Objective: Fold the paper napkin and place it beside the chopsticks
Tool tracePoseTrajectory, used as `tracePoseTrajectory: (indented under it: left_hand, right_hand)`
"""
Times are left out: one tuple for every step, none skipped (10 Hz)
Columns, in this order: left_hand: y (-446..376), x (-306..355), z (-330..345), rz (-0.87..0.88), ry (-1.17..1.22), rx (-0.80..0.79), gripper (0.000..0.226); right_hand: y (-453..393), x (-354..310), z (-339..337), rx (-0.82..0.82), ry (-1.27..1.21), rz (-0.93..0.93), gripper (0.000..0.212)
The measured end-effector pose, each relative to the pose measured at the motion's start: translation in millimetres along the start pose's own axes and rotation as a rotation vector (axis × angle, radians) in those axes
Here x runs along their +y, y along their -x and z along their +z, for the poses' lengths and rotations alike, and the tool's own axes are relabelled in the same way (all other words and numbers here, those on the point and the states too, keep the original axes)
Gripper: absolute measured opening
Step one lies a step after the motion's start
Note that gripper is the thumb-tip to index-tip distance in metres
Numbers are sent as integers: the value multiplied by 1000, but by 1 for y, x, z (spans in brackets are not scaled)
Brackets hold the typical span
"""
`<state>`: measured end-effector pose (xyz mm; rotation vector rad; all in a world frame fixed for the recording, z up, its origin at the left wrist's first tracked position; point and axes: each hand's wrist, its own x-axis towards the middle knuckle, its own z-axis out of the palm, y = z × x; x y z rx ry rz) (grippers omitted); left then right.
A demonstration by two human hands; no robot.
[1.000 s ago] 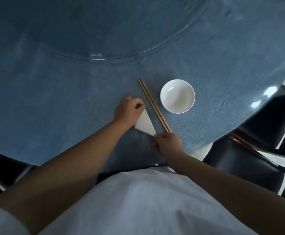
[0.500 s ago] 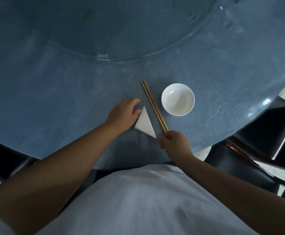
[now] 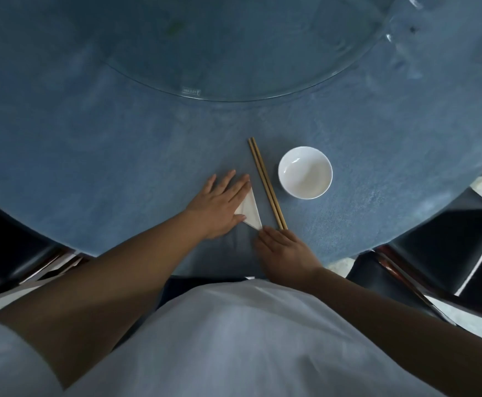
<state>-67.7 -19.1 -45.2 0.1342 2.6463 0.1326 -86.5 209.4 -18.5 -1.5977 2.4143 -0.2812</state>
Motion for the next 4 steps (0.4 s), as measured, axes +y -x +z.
tracePoseTrajectory:
  left_hand:
    - [-2, 2, -2, -36, 54, -36, 81]
    - [-3, 7, -7, -64, 137, -30, 90]
    - [3, 5, -11, -142, 188, -8, 102]
    - [19, 3, -8, -239, 234, 8, 105]
  right_hand:
    - [3, 2, -1, -12, -22, -18, 33]
    - [4, 5, -6, -41, -41, -23, 29]
    - [9, 8, -10, -44, -64, -20, 29]
    - [11, 13, -19, -38, -91, 18, 31]
